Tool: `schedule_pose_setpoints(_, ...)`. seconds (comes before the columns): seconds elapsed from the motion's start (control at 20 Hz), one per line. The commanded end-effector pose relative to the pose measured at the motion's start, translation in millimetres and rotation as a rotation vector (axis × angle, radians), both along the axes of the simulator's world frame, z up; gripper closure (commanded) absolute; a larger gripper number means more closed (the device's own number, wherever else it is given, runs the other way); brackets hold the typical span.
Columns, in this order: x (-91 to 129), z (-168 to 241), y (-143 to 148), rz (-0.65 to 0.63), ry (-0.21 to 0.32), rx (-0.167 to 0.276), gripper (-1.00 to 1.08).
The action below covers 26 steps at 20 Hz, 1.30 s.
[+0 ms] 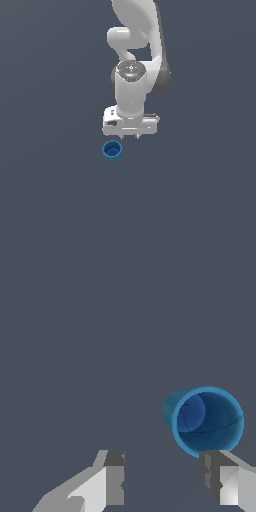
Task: Pick up the object and move it to a goal position.
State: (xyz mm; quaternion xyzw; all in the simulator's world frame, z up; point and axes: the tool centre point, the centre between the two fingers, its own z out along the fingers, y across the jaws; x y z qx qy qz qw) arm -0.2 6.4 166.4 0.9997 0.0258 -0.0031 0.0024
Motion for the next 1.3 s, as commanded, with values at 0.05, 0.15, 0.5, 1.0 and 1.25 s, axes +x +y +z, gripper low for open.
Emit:
schedule_pose_setpoints(0.05, -1, -5, -4, 0.041, -0.006, -0.004, -0.2)
schedule_pose_setpoints(0.15, -3, -9, -7, 0.073, -0.01, -0.007, -0.2)
schedule_pose_setpoints(0.5, -9, -26, -22, 0.23, -0.03, -0.023, -0.2)
schedule_pose_setpoints(1.0, -21, -52, -41, 0.479, -0.058, -0.048, -0.2)
schedule_pose_setpoints(1.25, -26, -59, -46, 0.56, -0.067, -0.056, -0.2)
